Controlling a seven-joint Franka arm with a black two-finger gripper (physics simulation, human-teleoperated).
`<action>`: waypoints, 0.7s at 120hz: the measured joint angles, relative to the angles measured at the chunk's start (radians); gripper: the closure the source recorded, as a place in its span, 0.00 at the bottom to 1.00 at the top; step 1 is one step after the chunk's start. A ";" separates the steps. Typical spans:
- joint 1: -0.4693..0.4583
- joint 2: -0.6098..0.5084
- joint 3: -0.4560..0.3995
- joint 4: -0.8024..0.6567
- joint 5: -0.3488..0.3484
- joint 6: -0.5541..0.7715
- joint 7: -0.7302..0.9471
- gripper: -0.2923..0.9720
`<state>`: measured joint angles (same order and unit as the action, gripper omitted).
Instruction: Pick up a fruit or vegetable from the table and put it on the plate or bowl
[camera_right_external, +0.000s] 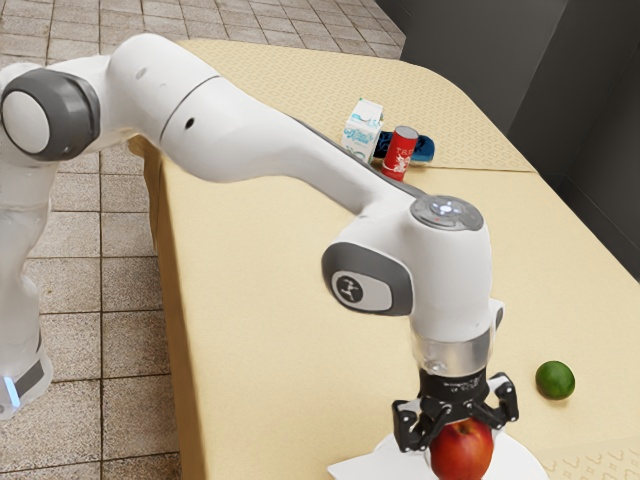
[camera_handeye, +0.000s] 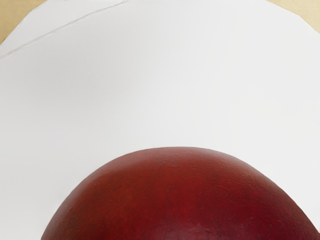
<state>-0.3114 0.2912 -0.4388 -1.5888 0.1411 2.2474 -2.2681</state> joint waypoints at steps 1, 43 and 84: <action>0.000 0.001 0.000 0.001 0.001 0.000 -0.002 0.46; 0.000 0.003 0.006 0.002 0.096 0.010 -0.091 0.25; 0.284 -0.329 0.363 0.106 -0.066 -0.404 -0.143 0.23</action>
<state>-0.0271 -0.0377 -0.0761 -1.4828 0.0753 1.8435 -2.4112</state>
